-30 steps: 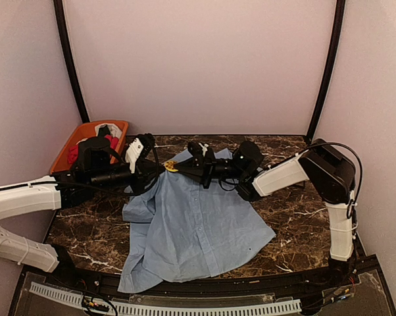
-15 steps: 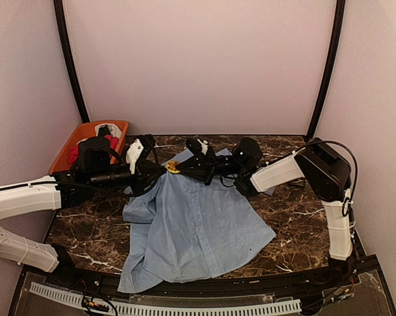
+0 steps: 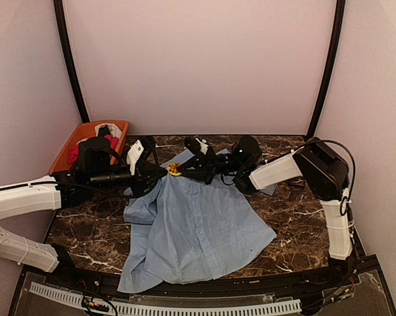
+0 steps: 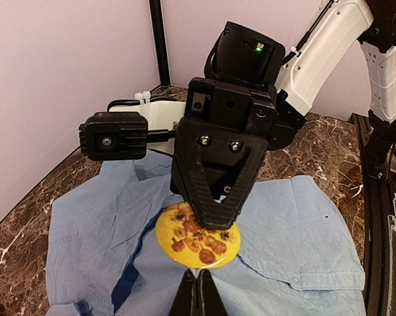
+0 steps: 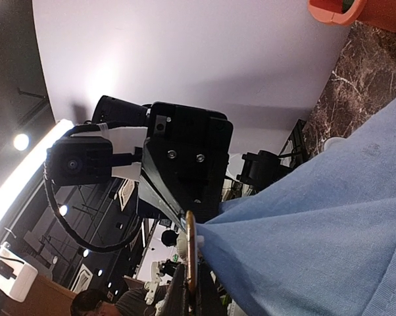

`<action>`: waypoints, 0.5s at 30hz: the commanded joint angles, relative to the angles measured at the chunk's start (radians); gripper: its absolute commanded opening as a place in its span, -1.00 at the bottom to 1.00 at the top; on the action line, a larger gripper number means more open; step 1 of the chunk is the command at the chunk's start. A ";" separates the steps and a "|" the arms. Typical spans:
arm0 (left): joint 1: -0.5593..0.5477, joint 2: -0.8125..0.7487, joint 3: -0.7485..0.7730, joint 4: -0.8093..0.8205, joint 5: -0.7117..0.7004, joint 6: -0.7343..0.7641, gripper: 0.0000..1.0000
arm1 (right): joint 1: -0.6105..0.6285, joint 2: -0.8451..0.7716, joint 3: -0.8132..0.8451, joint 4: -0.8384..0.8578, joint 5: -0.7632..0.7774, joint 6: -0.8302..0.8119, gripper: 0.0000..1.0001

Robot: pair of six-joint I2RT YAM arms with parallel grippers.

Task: Pin the brooch onto the clothing
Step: Cross the clothing with brooches on the flattened clothing.

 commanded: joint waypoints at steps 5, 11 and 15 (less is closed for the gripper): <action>0.002 -0.038 0.007 0.054 0.066 -0.009 -0.99 | -0.007 0.039 0.054 0.324 -0.054 -0.058 -1.00; 0.002 -0.051 0.011 0.047 0.103 -0.005 -0.99 | -0.012 0.078 0.096 0.311 -0.062 -0.078 -1.00; 0.002 -0.061 0.013 0.044 0.120 -0.004 -0.99 | -0.014 0.100 0.117 0.305 -0.064 -0.079 -1.00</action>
